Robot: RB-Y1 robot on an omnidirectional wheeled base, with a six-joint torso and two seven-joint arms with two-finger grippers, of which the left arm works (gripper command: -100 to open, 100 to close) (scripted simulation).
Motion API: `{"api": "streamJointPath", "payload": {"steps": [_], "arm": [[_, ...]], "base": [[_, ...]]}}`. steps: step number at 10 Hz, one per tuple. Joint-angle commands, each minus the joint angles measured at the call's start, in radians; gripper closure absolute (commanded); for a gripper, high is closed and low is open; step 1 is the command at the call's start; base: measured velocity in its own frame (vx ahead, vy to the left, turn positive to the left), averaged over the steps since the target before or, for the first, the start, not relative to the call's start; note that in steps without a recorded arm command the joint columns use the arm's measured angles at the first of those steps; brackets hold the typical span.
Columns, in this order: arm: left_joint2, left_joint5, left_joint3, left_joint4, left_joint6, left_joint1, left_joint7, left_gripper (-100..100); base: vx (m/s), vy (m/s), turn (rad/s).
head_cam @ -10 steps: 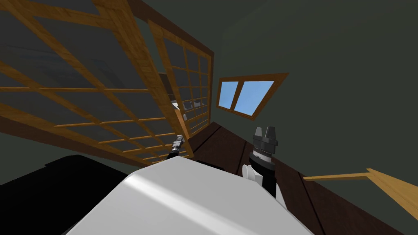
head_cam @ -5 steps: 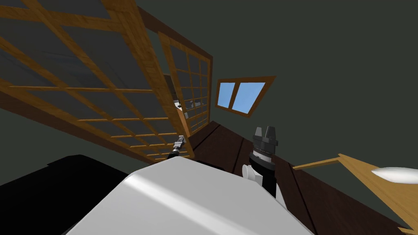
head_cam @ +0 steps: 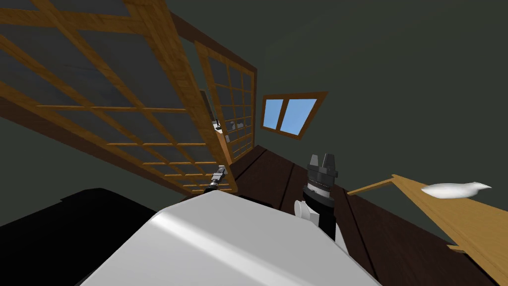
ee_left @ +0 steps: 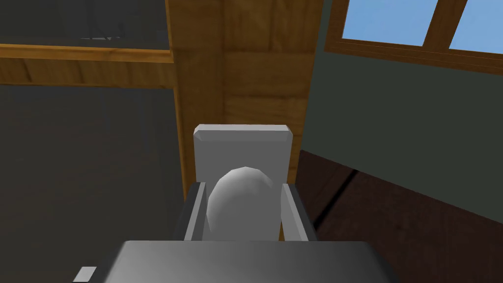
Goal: Pull the door open
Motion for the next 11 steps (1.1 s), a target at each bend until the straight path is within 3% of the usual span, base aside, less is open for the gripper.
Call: {"api": "streamJointPath", "payload": {"steps": [1, 4, 5, 11], "arm": [[0.013, -0.012, -0.019, -0.002, -0.015, 0.011, 0.017, 100], [0.030, -0.031, -0.050, -0.015, -0.029, 0.026, 0.038, 100], [0.025, -0.029, -0.045, -0.013, -0.026, 0.022, 0.033, 100], [0.073, -0.058, -0.096, 0.003, -0.098, 0.060, 0.094, 100]], "base": [[-0.183, 0.024, -0.054], [-0.205, 0.014, -0.038], [-0.091, -0.002, -0.010], [-0.173, 0.021, -0.109]]}}
